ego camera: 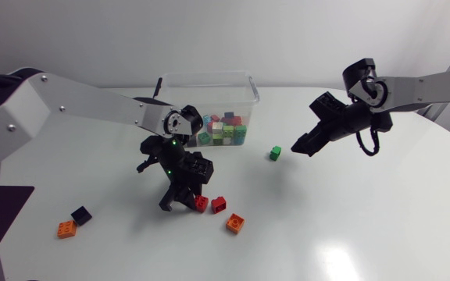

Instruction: Place the duplo bricks in the container

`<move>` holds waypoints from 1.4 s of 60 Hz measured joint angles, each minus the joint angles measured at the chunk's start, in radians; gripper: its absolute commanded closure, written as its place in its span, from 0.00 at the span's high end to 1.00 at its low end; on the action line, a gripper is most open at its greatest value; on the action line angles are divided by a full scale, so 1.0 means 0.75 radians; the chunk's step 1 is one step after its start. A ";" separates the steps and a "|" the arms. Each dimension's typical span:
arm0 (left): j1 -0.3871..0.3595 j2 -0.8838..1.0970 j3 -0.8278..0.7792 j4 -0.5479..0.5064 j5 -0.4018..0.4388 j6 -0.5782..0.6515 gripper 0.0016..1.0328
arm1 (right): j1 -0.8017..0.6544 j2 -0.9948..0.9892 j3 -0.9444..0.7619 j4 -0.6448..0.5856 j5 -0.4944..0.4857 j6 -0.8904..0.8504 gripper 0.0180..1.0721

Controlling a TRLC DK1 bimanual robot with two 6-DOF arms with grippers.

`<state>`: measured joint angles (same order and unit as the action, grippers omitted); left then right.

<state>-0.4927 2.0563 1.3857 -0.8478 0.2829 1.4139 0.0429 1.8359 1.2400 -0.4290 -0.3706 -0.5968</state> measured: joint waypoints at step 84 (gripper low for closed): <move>0.266 -0.293 0.410 0.290 0.221 -0.638 0.32 | 0.093 0.426 0.290 0.003 -0.057 -0.124 0.29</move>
<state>-0.2932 1.8362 1.6936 -0.6300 0.4484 0.9356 0.1123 2.1551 1.4578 -0.4271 -0.4133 -0.6895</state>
